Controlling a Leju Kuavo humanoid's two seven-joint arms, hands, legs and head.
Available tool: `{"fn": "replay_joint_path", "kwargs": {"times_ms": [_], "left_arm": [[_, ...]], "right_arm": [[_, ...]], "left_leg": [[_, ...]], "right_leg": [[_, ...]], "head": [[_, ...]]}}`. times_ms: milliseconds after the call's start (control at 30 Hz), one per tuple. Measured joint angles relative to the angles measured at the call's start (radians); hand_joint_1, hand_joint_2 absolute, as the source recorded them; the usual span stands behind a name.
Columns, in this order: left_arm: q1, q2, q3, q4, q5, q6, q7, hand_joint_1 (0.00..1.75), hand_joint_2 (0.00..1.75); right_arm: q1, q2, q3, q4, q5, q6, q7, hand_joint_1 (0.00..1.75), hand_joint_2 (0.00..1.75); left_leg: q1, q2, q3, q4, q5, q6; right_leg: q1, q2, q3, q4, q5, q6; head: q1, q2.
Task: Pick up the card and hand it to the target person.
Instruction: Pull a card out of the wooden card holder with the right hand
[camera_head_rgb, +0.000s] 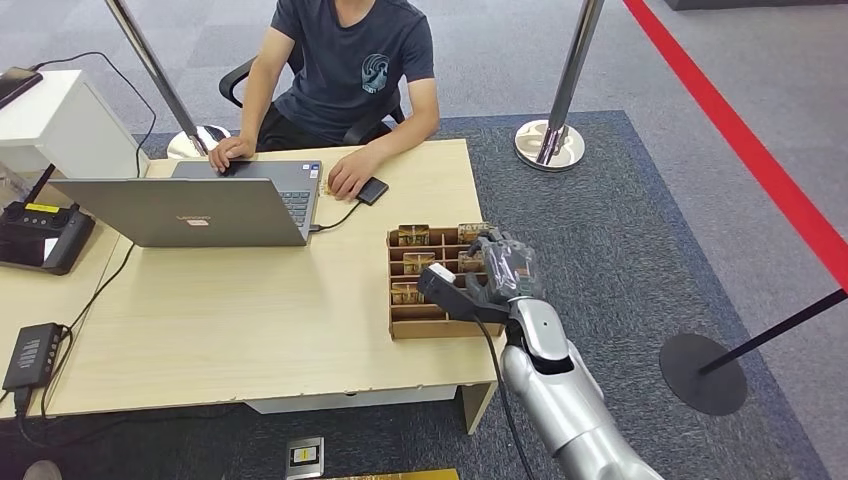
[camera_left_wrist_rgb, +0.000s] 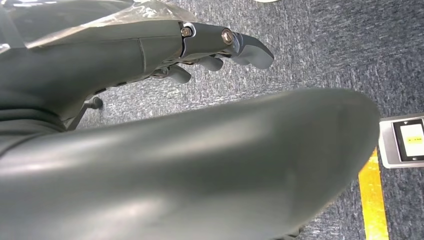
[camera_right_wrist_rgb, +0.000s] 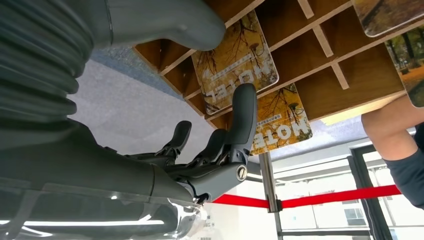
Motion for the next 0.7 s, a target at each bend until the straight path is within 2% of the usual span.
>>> {"fn": "replay_joint_path", "kwargs": {"times_ms": [267, 700], "left_arm": [[0.001, 0.0, 0.0, 0.0, -0.006, -0.003, 0.0, 0.0, 0.0], [0.001, 0.0, 0.0, 0.0, -0.011, -0.003, -0.002, 0.0, 0.0]], "right_arm": [[-0.002, 0.0, -0.007, -0.014, 0.003, 0.002, -0.001, 0.72, 1.75], [-0.007, -0.002, -0.016, -0.012, -0.008, 0.001, -0.008, 0.71, 1.75]], "left_leg": [[0.0, 0.0, 0.0, 0.0, 0.0, 0.0], [0.0, 0.0, 0.0, 0.0, 0.0, 0.0]], "right_leg": [[0.0, 0.0, 0.0, 0.0, 0.0, 0.0], [0.0, 0.0, 0.0, 0.0, 0.0, 0.0]], "head": [[0.0, 0.0], [0.0, 0.0]]}}
